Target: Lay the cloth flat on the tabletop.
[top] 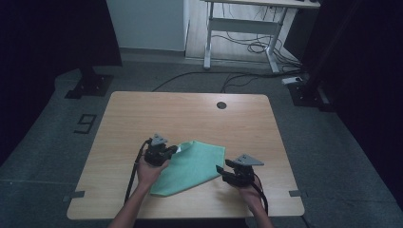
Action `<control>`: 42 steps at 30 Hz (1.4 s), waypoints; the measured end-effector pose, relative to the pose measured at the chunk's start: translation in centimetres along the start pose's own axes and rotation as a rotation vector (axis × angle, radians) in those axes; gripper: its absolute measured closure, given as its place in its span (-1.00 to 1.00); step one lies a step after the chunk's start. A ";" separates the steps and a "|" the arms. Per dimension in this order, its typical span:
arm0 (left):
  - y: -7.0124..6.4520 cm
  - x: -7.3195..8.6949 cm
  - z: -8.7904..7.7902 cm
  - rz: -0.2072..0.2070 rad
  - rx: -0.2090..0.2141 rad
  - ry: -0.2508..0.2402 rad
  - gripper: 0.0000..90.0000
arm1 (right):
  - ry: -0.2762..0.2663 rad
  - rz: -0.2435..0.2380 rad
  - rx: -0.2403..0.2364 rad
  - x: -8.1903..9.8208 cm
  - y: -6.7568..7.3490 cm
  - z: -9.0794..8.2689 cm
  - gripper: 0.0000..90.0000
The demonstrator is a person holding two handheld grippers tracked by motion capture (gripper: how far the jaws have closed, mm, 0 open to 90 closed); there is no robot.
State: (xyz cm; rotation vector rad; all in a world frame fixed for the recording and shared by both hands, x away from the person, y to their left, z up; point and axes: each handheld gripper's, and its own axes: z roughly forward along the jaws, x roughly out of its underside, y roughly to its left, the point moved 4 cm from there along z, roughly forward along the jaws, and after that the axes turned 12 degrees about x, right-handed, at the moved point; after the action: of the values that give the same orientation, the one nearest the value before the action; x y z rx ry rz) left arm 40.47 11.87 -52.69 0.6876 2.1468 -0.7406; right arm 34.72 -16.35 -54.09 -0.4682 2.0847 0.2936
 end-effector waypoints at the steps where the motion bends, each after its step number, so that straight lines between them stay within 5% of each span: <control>1: 0.6 -0.2 -0.2 -0.007 -0.010 -0.005 0.97 | 0.006 0.000 0.006 0.1 -0.1 0.2 0.09; 6: 3.8 0.1 -0.7 -0.064 -0.078 -0.008 0.90 | 0.013 0.009 0.013 0.3 -0.4 0.3 0.09; 7: 5.3 0.8 -0.7 -0.114 -0.103 0.015 0.74 | 0.017 0.009 0.014 0.4 -0.4 0.4 0.09; 10: 6.2 1.5 -0.8 -0.159 -0.125 0.051 0.29 | 0.018 0.006 0.012 0.5 -0.3 0.4 0.09; 16: 4.1 2.7 -1.8 -0.102 -0.090 0.022 0.24 | 0.044 -0.003 0.011 0.8 0.1 1.0 0.08; 17: 2.7 2.9 -1.6 -0.070 -0.038 0.036 0.23 | 0.053 -0.004 0.016 0.9 0.2 1.2 0.08; 23: -0.1 4.4 -0.9 0.017 0.059 0.112 0.24 | 0.059 -0.025 -0.010 1.5 0.7 1.4 0.03; 29: -0.7 6.2 -0.6 0.035 0.056 0.142 0.25 | 0.088 -0.031 -0.033 2.0 1.2 1.8 -0.05; 36: -0.6 6.4 -0.6 0.059 0.025 0.138 0.31 | 0.139 -0.027 -0.006 2.3 1.7 2.9 -0.06; 42: -0.1 6.1 -0.3 0.029 0.035 0.115 0.34 | 0.120 -0.071 -0.027 1.6 2.6 3.3 0.73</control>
State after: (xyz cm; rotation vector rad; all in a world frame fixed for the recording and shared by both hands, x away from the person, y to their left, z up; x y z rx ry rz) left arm 36.78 13.41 -57.27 0.7949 2.2274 -0.7409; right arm 35.30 -13.08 -57.08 -0.5878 2.1772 0.2573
